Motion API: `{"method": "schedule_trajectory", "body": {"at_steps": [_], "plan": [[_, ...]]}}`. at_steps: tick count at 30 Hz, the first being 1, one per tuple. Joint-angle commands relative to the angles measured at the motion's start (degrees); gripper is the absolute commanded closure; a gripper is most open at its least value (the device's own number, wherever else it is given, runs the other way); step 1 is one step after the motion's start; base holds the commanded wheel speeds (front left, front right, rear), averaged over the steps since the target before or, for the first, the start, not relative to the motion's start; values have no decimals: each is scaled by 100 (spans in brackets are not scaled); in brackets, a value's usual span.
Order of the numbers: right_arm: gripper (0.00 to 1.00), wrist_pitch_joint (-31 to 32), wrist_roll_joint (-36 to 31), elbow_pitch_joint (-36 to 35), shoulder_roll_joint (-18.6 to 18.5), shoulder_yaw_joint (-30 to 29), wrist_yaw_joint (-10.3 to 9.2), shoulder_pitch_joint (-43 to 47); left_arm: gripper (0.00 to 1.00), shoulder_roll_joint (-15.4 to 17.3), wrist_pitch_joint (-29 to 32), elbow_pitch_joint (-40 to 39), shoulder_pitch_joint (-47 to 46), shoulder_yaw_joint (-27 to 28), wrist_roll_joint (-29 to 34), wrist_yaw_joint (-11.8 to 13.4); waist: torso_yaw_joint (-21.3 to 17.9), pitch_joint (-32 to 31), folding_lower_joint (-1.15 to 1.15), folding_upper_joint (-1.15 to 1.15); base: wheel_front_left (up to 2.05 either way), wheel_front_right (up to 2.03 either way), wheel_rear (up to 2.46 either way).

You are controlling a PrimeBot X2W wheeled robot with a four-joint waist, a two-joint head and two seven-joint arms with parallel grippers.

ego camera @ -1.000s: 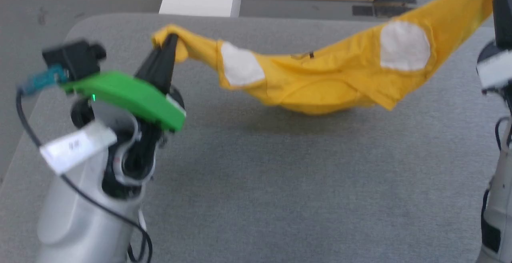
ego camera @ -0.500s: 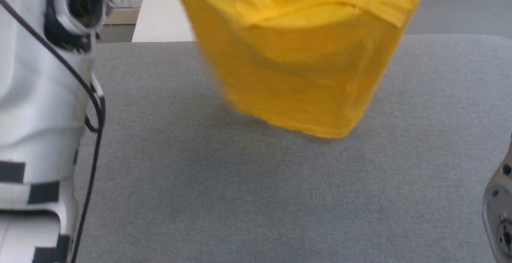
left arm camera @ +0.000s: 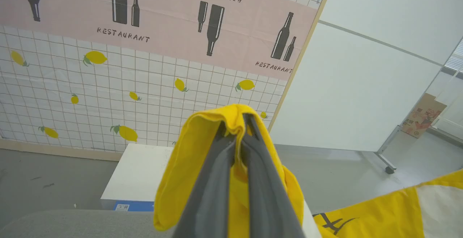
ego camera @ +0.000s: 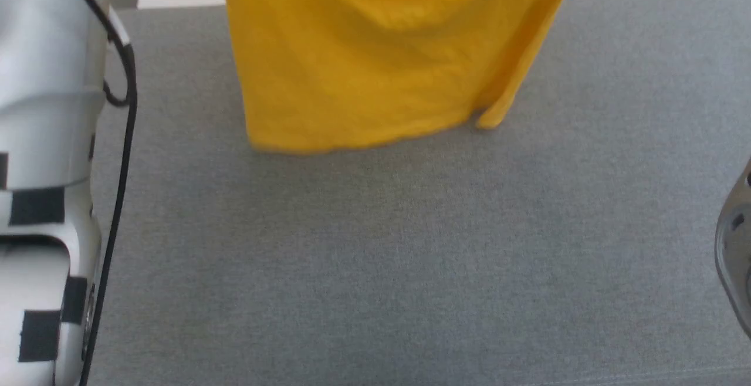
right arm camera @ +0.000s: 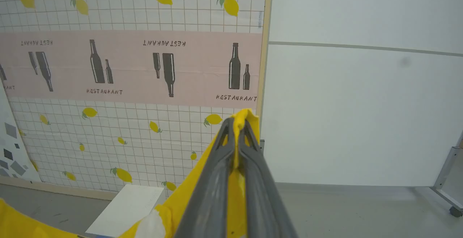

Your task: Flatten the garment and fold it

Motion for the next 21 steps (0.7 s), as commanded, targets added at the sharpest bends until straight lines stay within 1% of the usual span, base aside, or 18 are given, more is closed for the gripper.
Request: {"method": "schedule_trajectory", "body": {"at_steps": [1,4,6,9,11,12,14,17,19,20,21], "plan": [[100,-134,-157,98,58,-44,-8,-226,100,-52,-188,48,-270,13,82,10,-241,616,0,0,0,0,0],[100,-493,-538,305,117,-140,-8,-614,100,-218,-813,136,-667,196,106,31,-308,954,0,0,0,0,0],[100,-753,-900,439,122,-96,-8,-824,100,-303,-1259,200,-868,321,135,55,-332,1145,0,0,0,0,0],[100,-1137,-1360,611,102,-74,-8,-1106,100,-409,-1858,277,-1112,462,158,23,-345,1363,0,0,0,0,0],[100,-1385,-1668,664,-1,-4,-8,-1326,100,-512,-2196,299,-1309,541,114,-71,-295,1558,0,0,0,0,0],[100,-1541,-1881,683,-132,156,-8,-1439,100,-555,-2339,278,-1389,606,64,-111,-244,1671,0,0,0,0,0],[100,-1806,-2120,731,-383,282,-8,-1634,100,-625,-2554,239,-1495,702,-26,-188,-132,1886,0,0,0,0,0],[100,-2150,-2444,735,-776,515,-8,-1883,100,-634,-2784,156,-1592,800,-122,-349,44,2255,0,0,0,0,0],[100,-2362,-2584,765,-1002,726,-8,-2037,100,-528,-2840,92,-1640,867,-177,-483,117,2526,0,0,0,0,0],[100,-2565,-2695,771,-1206,960,-8,-2183,100,-408,-2794,2,-1683,878,-236,-665,169,2833,0,0,0,0,0],[100,-2677,-2729,813,-1291,1098,-8,-2205,100,-333,-2811,-30,-1657,891,-257,-766,196,2945,0,0,0,0,0]]}}
